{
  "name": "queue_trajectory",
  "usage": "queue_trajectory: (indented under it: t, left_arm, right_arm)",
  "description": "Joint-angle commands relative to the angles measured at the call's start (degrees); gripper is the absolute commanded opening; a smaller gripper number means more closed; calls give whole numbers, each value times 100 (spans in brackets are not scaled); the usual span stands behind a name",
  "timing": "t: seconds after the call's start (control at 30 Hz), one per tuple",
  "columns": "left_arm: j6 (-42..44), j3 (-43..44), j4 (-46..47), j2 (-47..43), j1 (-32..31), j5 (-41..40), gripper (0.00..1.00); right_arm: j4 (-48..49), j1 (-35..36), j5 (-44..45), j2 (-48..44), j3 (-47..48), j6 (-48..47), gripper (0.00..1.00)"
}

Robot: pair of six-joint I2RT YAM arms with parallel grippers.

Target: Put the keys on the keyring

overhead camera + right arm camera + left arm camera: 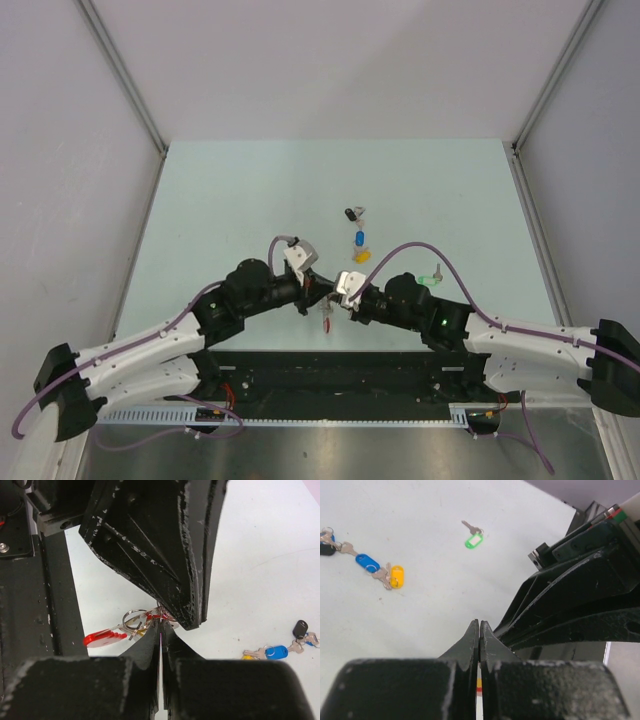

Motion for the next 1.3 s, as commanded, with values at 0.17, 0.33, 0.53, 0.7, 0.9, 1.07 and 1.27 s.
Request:
queue_trajectory:
  t: [0.17,0.33,0.53,0.7,0.9,1.07,1.27]
  left_arm:
    - [-113,-228,810,-622,-65,-584,4]
    - [361,367,-253,-903,-74,-690,31]
    - [967,1483,-2081,-386,-65,-252,57]
    - [1671,2162,-3295,413,-65,294,65]
    - [2401,2716,-3885,889,-65,575,64]
    - [2884,3138,-4403,1328,-65,620,61]
    - [3175,3507,-4860,1829,-65,742,56]
  right_arm:
    - [321,89,315,-278,80,66,0]
    - [303,89,244,-243,71,-30,0]
    - [277,89,235,-216,80,-83,0]
    - [215,98,86,-173,124,-118,0]
    - [145,115,51,-129,159,-145,0]
    - [110,124,24,-129,168,-154,0]
    - [92,142,24,-102,168,-162,0]
